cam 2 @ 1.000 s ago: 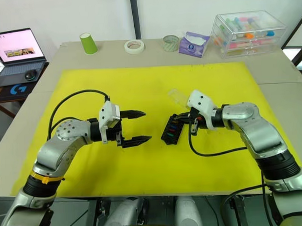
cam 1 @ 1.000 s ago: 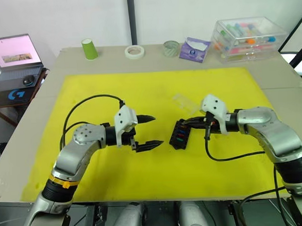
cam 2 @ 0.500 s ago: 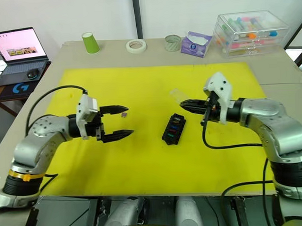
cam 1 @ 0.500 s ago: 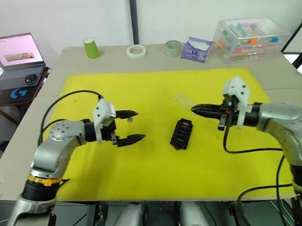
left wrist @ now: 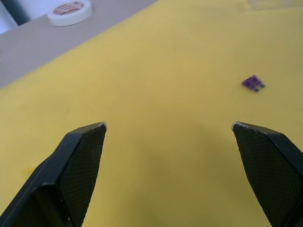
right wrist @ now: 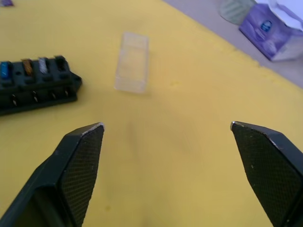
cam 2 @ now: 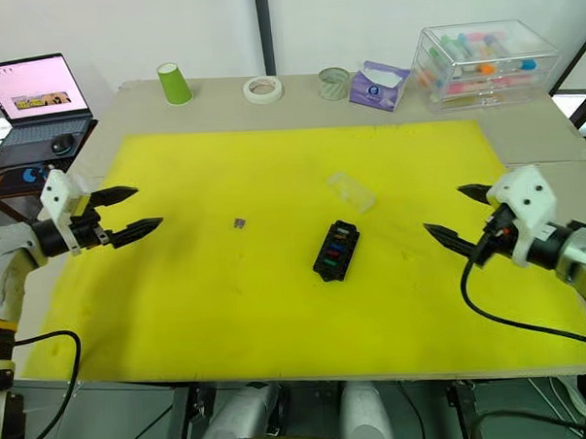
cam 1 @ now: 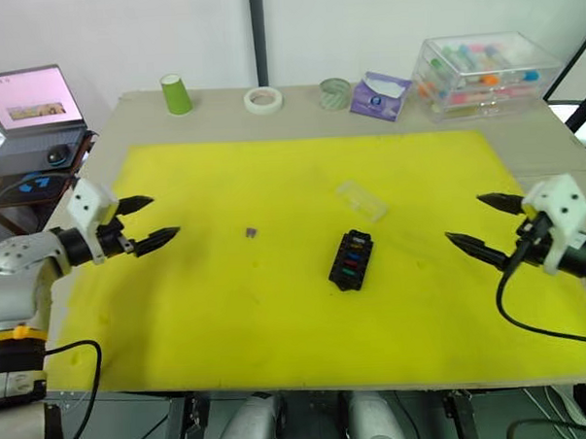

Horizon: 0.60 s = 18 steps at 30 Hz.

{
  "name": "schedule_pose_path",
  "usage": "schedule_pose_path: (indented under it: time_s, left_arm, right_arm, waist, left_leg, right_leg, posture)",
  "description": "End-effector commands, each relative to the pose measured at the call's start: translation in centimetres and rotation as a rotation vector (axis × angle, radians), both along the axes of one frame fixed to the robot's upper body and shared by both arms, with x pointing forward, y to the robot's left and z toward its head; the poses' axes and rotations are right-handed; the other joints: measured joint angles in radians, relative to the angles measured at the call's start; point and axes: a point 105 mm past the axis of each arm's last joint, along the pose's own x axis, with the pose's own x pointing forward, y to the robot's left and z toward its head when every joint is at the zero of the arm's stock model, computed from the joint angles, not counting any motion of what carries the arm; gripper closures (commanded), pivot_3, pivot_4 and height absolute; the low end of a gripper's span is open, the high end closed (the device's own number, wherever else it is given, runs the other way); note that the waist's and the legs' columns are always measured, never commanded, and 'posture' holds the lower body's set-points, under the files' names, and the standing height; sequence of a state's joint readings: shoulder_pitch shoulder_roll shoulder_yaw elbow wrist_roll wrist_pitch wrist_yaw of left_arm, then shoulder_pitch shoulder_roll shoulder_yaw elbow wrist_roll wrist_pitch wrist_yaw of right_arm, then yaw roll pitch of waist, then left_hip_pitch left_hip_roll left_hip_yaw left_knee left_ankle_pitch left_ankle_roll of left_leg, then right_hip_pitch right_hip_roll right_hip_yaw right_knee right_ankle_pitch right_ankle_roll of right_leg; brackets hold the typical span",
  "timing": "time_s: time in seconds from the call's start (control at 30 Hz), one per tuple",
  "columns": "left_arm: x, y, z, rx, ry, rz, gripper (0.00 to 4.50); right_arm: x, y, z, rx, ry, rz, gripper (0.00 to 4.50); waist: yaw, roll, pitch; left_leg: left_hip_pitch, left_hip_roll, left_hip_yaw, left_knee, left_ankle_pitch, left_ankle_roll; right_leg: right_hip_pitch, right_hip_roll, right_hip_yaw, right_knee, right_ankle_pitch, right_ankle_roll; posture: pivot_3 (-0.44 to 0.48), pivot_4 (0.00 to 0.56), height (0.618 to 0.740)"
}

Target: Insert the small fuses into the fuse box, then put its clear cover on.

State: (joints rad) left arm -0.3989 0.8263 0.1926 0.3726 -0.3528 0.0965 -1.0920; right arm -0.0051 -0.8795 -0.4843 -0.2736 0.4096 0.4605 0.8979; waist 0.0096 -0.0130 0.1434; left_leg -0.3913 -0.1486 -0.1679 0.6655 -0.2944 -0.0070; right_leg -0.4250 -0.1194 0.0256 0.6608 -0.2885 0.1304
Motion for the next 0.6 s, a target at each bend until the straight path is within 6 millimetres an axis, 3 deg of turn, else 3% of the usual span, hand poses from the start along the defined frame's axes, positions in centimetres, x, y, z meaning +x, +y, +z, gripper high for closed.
schedule_pose_path:
  time_s: [0.03, 0.33, 0.43, 0.6]
  left_arm:
    - [0.2, 0.3, 1.2, 0.046, -0.055, -0.007, 0.00]
    - [0.0, -1.1, 1.0, 0.018, -0.009, -0.058, 0.00]
    - [0.0, -1.4, 1.6, -0.024, 0.006, -0.040, 0.00]
    - [-0.4, -2.2, 2.3, -0.147, 0.115, -0.019, 0.00]
  right_arm:
    - [-0.1, -0.5, 1.2, 0.000, -0.063, -0.013, 0.05]
    - [0.2, 0.2, 1.4, 0.001, -0.068, 0.017, 0.05]
    - [0.7, 2.4, 2.1, 0.026, -0.084, 0.090, 0.05]
    - [0.8, 8.4, 3.1, 0.054, -0.057, 0.328, 0.05]
  waist:
    - [0.000, 0.000, 0.000]
    - [-0.001, 0.000, 0.000]
    - [-0.007, 0.000, 0.000]
    - [-0.022, 0.000, 0.000]
  left_leg:
    - [0.000, 0.000, 0.000, 0.000, 0.000, 0.000]
    - [0.000, 0.000, 0.000, 0.000, 0.000, 0.000]
    - [0.000, 0.000, 0.000, 0.000, 0.000, 0.000]
    - [0.000, 0.001, -0.001, 0.000, 0.000, 0.000]
  right_leg:
    - [0.000, 0.000, 0.000, 0.000, 0.000, 0.000]
    - [0.000, 0.000, 0.000, 0.000, 0.000, 0.000]
    - [0.000, 0.000, 0.000, 0.001, 0.000, 0.000]
    - [-0.001, 0.000, 0.000, 0.001, 0.000, 0.000]
  posture:
    - [0.000, 0.150, 0.740]
    - [0.000, 0.150, 0.740]
    - [0.000, 0.150, 0.740]
    - [0.000, 0.150, 0.740]
